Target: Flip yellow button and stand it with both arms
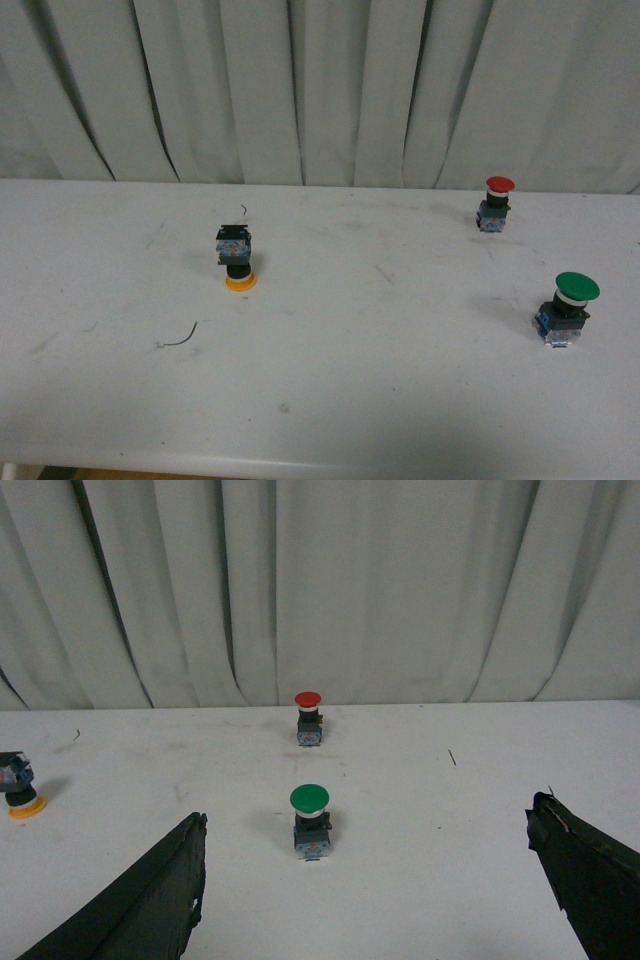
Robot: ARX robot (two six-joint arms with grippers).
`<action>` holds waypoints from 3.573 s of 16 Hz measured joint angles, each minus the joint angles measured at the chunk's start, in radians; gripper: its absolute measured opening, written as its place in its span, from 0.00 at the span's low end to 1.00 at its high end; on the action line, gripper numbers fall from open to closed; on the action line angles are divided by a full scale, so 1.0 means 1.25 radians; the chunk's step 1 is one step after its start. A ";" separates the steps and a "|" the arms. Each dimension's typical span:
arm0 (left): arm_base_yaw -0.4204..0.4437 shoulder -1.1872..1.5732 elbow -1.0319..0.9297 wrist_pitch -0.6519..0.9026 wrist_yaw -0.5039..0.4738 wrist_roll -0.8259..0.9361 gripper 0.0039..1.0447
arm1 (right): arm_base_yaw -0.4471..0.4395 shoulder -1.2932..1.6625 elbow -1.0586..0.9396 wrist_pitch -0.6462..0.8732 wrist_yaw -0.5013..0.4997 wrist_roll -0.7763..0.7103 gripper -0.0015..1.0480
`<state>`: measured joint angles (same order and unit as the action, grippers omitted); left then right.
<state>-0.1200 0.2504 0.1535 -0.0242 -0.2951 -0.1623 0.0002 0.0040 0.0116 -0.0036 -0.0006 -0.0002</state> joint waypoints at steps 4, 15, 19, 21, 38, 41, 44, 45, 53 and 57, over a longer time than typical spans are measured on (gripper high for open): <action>0.020 0.639 0.187 0.489 0.159 0.018 0.94 | 0.000 0.000 0.000 0.000 0.000 0.000 0.94; -0.097 1.499 1.014 0.018 0.132 0.053 0.94 | 0.000 0.000 0.000 0.000 0.000 0.000 0.94; -0.082 1.555 1.096 -0.090 0.149 0.021 0.94 | 0.000 0.000 0.000 0.000 0.000 0.000 0.94; -0.079 1.563 1.101 -0.110 0.154 0.015 0.94 | 0.000 0.000 0.000 0.000 0.000 0.000 0.94; -0.098 1.627 1.156 -0.187 0.135 0.072 0.48 | 0.000 0.000 0.000 0.000 0.000 0.000 0.94; -0.103 1.626 1.155 -0.188 0.141 0.051 0.34 | 0.000 0.000 0.000 0.000 0.000 0.000 0.94; -0.107 1.603 1.121 -0.155 0.163 0.041 0.33 | 0.000 0.000 0.000 0.000 0.000 0.000 0.94; -0.113 1.571 1.090 -0.133 0.175 0.039 0.33 | 0.000 0.000 0.000 0.000 0.000 0.000 0.94; -0.213 1.004 0.653 0.171 0.281 -0.060 0.33 | 0.000 0.000 0.000 0.000 0.000 0.000 0.94; -0.247 0.865 0.477 0.250 0.299 -0.076 0.33 | 0.000 0.000 0.000 0.000 0.000 0.000 0.94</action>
<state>-0.4282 1.3312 0.7494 0.2882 0.0784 -0.2569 -0.0002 0.0040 0.0116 -0.0032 -0.0002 -0.0002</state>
